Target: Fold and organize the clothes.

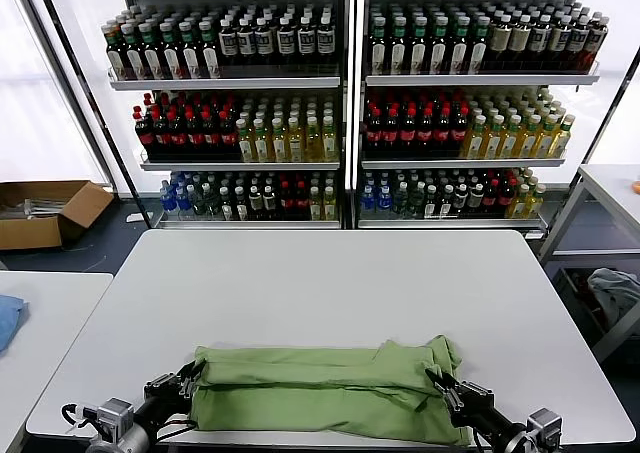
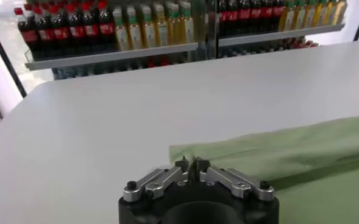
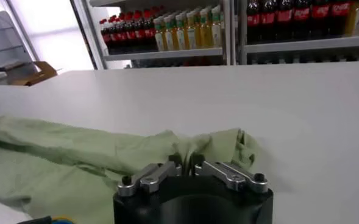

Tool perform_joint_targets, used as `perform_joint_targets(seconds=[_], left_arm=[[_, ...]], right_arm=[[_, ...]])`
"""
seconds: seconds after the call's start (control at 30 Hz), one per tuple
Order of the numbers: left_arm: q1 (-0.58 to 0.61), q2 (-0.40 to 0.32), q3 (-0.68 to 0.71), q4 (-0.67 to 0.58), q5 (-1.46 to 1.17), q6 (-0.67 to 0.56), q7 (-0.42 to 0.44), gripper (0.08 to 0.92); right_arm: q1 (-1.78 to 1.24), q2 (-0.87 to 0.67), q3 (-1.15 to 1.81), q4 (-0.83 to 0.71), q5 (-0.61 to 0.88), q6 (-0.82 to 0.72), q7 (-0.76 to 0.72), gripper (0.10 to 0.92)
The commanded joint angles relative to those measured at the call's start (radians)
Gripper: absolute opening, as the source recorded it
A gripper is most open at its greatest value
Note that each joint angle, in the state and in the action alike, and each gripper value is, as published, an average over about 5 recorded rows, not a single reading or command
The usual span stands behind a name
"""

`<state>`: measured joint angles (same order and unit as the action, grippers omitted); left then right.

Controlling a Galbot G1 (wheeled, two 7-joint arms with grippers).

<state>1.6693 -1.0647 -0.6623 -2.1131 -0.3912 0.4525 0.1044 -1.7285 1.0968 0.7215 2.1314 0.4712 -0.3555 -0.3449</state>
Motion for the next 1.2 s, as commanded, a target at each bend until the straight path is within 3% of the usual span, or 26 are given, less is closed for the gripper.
perform_joint_targets(seconds=[0.03,0.2,0.5,0.7,1.03,1.2], left_arm=[[0.033,-0.019,-0.09,-0.026,0.024,0.03,-0.014,0.247],[0.024,-0.057,-0.119,-0.097,-0.08,0.014,-0.123,0.394],[0.125,-0.206,0.023,-0.113,-0.023,-0.068,-0.242,0.654],[0.139,-0.252,0.103,-0.085,0.046,-0.093,-0.277,0.803],[0.044,-0.271,0.173,-0.023,0.117,-0.1,-0.333,0.814],[0.039,-0.276,0.2,0.0,0.134,-0.1,-0.339,0.706]], right_arm=[[-0.036,0.0,0.08,0.008,-0.03,0.074,-0.023,0.356],[0.041,0.037,0.191,0.003,-0.014,0.173,0.048,0.512],[-0.033,0.069,0.261,0.001,0.036,0.258,0.073,0.765],[-0.072,0.082,0.261,-0.006,0.037,0.274,0.074,0.821],[-0.067,0.08,0.26,-0.004,0.045,0.276,0.078,0.823],[-0.071,0.076,0.271,-0.009,0.056,0.279,0.079,0.823]])
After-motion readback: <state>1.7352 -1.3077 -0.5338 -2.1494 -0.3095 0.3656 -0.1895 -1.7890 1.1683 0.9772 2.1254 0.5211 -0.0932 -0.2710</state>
